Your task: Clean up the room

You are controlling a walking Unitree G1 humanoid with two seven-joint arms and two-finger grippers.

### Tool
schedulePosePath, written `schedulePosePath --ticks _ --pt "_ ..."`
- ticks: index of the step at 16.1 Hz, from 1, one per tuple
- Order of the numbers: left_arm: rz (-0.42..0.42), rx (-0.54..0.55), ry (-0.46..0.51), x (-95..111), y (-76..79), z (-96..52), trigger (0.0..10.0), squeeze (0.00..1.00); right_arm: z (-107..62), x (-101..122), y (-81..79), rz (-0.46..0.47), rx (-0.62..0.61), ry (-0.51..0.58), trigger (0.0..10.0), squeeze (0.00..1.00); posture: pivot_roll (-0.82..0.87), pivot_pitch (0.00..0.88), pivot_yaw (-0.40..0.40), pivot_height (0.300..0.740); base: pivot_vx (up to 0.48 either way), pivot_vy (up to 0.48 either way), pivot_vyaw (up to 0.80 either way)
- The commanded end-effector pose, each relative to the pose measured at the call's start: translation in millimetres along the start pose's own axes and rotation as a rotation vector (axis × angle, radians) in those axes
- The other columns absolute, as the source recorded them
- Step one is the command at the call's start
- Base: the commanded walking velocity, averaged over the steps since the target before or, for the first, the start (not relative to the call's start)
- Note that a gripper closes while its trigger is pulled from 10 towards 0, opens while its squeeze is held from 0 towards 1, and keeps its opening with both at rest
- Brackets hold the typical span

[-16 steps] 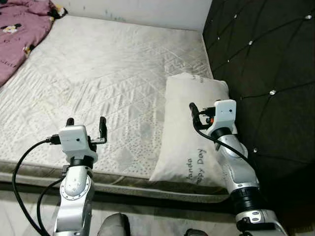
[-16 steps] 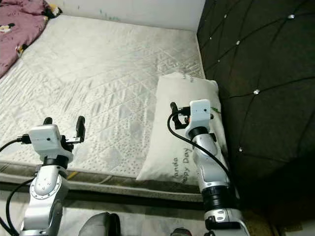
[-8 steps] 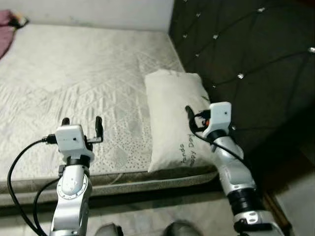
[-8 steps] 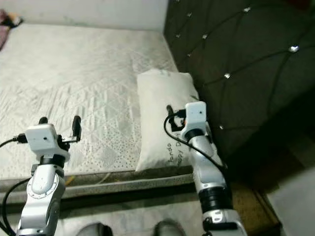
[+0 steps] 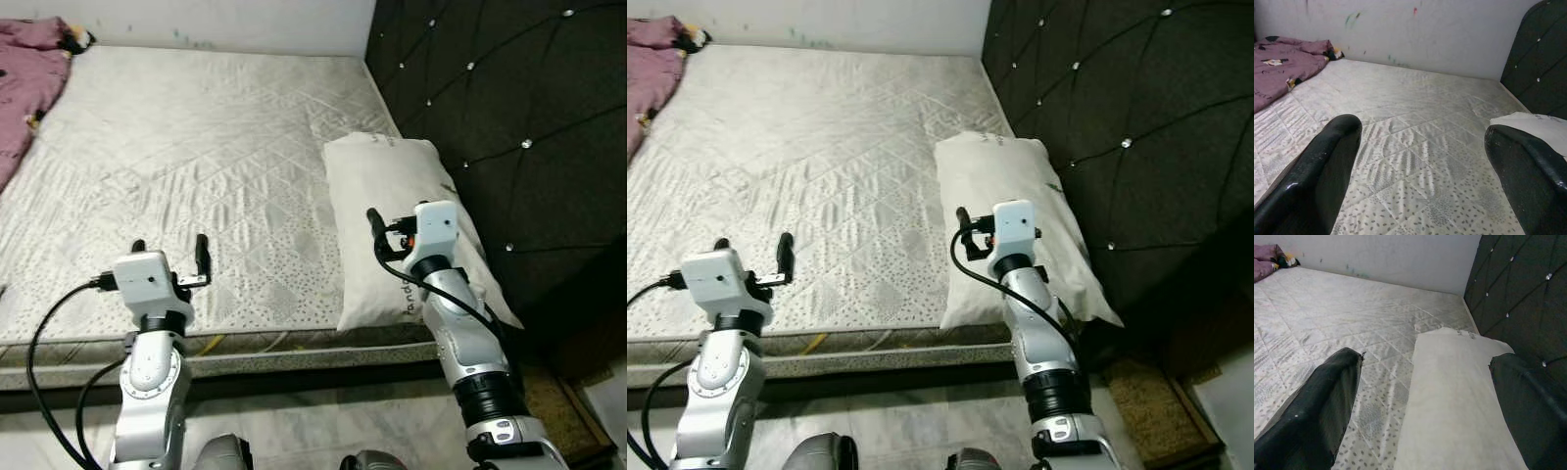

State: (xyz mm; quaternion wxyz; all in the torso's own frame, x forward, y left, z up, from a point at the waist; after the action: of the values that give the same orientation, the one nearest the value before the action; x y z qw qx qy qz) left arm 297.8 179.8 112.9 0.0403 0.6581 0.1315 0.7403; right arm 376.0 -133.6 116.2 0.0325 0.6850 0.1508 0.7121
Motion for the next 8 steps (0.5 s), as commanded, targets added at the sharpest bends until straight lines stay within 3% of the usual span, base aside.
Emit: schedulePosePath --ticks 1,8 --pt "-0.009 -0.006 -0.006 -0.7 1.9 -0.2 10.0 0.0 -0.9 -2.5 7.8 0.001 -0.02 -0.008 10.0 0.0 0.0 0.084 -0.059 0.74 0.0 0.0 0.0" --pt "0.013 -0.023 0.001 1.6 3.1 1.8 10.0 0.0 -1.5 -3.0 6.5 0.0 -0.02 -0.011 10.0 0.0 -0.01 0.086 -0.055 0.74 0.0 0.0 0.0"
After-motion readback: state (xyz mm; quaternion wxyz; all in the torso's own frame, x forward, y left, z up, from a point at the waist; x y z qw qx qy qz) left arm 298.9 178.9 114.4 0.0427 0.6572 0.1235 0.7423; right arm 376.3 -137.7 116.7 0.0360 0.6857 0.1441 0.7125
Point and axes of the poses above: a point about 5 cm out from each wrist's last joint towards the gripper, its own z axis pointing out of the wrist towards the gripper, its own x axis along the axis of the wrist's last joint, y = z × x, the point moved 5 cm from there along z, pointing out of the wrist towards the gripper, and after that the axes turned 11 degrees about -z, right-handed, at the moved point
